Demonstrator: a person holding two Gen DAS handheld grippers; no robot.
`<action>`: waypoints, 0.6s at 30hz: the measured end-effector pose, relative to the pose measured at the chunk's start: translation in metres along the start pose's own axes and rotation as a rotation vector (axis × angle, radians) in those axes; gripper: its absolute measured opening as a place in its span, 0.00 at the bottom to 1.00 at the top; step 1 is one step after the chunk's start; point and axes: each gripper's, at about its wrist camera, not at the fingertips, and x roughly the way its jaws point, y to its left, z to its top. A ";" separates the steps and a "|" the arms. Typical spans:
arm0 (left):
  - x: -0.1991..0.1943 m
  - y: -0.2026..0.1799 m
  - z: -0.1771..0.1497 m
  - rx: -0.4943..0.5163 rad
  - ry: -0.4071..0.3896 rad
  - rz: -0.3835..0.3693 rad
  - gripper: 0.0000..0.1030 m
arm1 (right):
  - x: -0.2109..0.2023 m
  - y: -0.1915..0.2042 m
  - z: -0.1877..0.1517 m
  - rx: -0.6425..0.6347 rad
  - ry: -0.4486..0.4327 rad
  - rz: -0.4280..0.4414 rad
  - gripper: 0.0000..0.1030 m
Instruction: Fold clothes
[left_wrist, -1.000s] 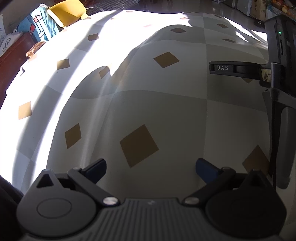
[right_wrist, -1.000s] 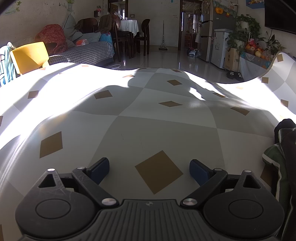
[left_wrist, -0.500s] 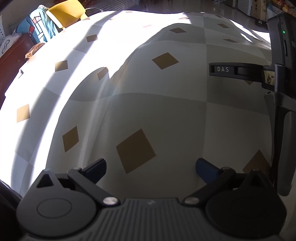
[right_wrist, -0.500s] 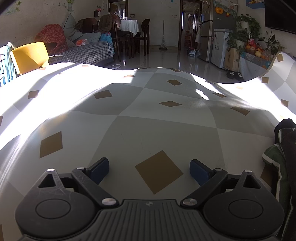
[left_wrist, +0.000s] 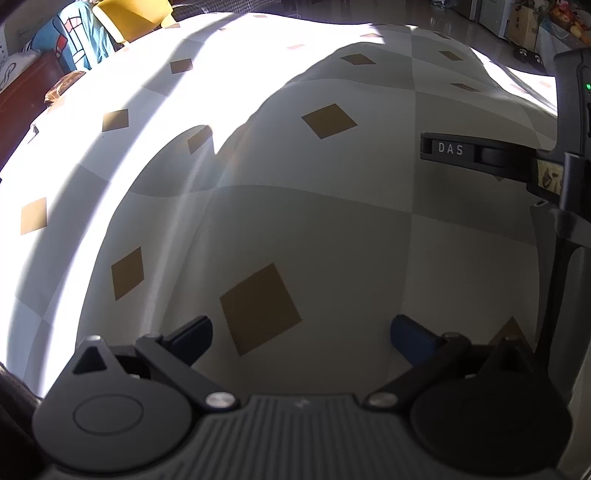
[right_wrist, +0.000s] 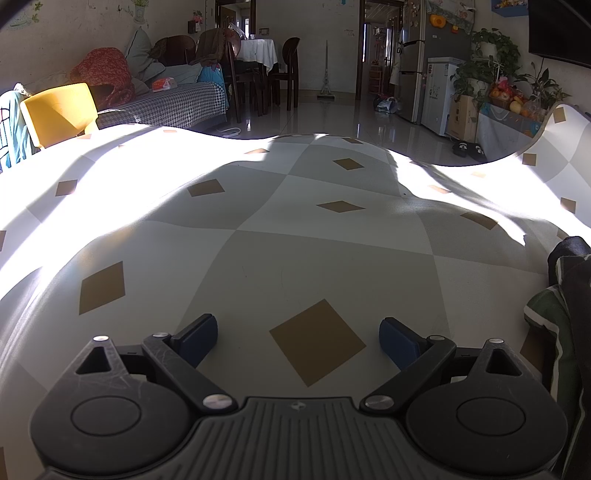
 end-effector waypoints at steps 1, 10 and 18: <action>0.000 0.001 0.000 -0.001 0.001 -0.004 1.00 | 0.000 0.000 0.000 0.000 0.000 0.000 0.92; 0.007 0.000 0.009 -0.012 -0.002 -0.020 1.00 | 0.000 0.000 0.000 0.000 0.000 0.000 0.92; 0.010 -0.003 0.017 0.008 -0.002 -0.007 1.00 | 0.000 0.000 0.000 0.000 0.001 0.000 0.93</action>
